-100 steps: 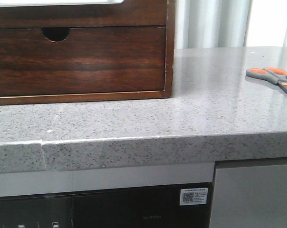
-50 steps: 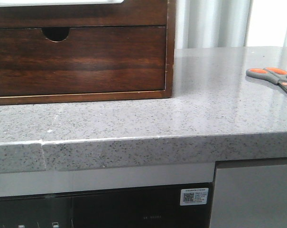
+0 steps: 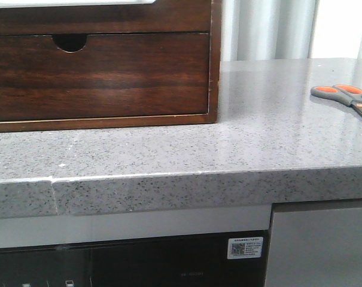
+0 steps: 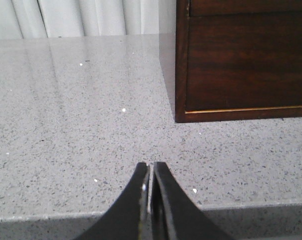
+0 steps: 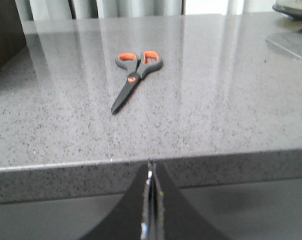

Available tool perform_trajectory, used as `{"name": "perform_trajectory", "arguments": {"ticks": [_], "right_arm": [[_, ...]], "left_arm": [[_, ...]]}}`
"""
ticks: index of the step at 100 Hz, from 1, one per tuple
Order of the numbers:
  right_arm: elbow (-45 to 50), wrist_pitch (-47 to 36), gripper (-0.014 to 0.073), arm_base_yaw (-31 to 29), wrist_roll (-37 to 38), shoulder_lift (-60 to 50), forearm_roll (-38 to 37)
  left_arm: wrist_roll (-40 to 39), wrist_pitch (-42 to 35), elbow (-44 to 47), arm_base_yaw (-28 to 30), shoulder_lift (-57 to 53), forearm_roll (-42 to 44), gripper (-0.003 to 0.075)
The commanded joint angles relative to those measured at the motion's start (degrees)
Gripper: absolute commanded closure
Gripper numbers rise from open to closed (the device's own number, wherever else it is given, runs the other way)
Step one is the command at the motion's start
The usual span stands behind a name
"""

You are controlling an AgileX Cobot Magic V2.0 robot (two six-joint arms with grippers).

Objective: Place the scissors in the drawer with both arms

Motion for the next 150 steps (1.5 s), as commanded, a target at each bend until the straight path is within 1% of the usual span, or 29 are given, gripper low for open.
{"name": "perform_trajectory", "arguments": {"ticks": [1, 13, 20, 28, 39, 49, 55, 61, 66, 71, 81, 87, 104, 113, 120, 124, 127, 134, 139, 150], "right_arm": [[1.8, -6.7, 0.066, -0.1, -0.4, -1.7, -1.5], [1.8, -9.0, 0.0659, -0.1, -0.3, -1.7, -3.4], [1.8, -12.8, 0.0659, -0.1, -0.3, -1.7, -3.4], [1.8, -16.9, 0.0659, -0.1, -0.3, -1.7, -3.4], [1.7, -17.8, 0.0659, -0.1, -0.3, -1.7, -3.4], [0.6, -16.6, 0.0659, -0.1, -0.2, -1.4, -3.3], [-0.6, -15.9, 0.0659, 0.0, -0.2, -0.9, -3.3], [-2.6, -13.9, 0.0659, 0.0, -0.2, 0.0, -3.3], [-4.6, -11.5, 0.0659, 0.0, -0.2, 1.1, -2.5], [-6.8, -8.4, 0.0659, 0.0, -0.2, 2.5, -0.8], [-11.6, -2.8, 0.0659, 0.0, -0.2, 6.6, 3.6], [-13.9, -1.3, 0.0659, 0.0, -0.2, 9.0, 5.0], [-19.3, 1.7, 0.0659, 0.0, -0.2, 15.9, 5.1], [-19.7, 0.7, 0.0659, 0.0, -0.2, 17.4, 5.1], [-19.6, 0.7, 0.0659, 0.0, -0.2, 17.8, 5.1], [-19.6, 0.9, 0.0659, 0.0, -0.2, 17.8, 5.1], [-19.6, 0.9, 0.0659, 0.0, -0.2, 17.8, 5.1], [-19.6, 0.9, 0.0659, 0.0, -0.2, 17.8, 5.0], [-19.6, 0.9, 0.0659, 0.0, -0.2, 17.8, 5.0], [-19.6, 0.9, 0.0659, 0.0, -0.2, 17.8, 5.0]], "left_arm": [[-0.6, -5.8, 1.3, 0.0, -2.0, -0.8, 0.074], [-0.6, -7.0, 1.3, 0.0, -2.0, -0.8, 0.074], [-0.6, -9.1, 1.3, 0.0, -2.0, -3.0, 0.074], [-0.6, -9.5, 0.8, 0.0, -2.0, -5.6, 0.074], [-0.5, -8.9, -0.9, 0.0, -2.0, -5.3, 0.074], [-0.5, -7.7, -4.3, 0.0, -2.0, -5.4, 0.074], [-0.3, -3.0, -7.9, 0.0, -1.6, -5.2, 0.074], [1.9, 2.2, -11.6, 0.0, -0.4, -4.7, 0.074], [4.5, 4.9, -13.9, 0.0, 1.0, -4.7, 0.074], [5.5, 5.8, -15.7, 0.0, 2.7, -4.8, 0.074], [5.5, 5.4, -18.6, 0.0, 5.7, -6.9, 0.074], [5.5, 4.2, -19.8, 0.0, 7.2, -8.9, 0.074], [5.5, -1.3, -20.4, 0.0, 10.4, -9.8, 0.0739], [5.5, -5.2, -20.4, 0.0, 11.5, -11.4, 0.0735], [5.5, -8.1, -20.4, 0.0, 12.0, -11.4, 0.0676], [5.5, -9.2, -20.4, 0.0, 12.4, -11.4, 0.0608], [5.5, -9.9, -20.4, 0.0, 12.5, -11.4, 0.0543], [5.5, -11.0, -20.4, 0.0, 12.9, -11.4, 0.0428], [5.5, -11.5, -20.4, 0.0, 13.5, -11.4, 0.0389], [5.5, -13.0, -20.3, -0.1, 15.4, -11.4, 0.0386]]}}
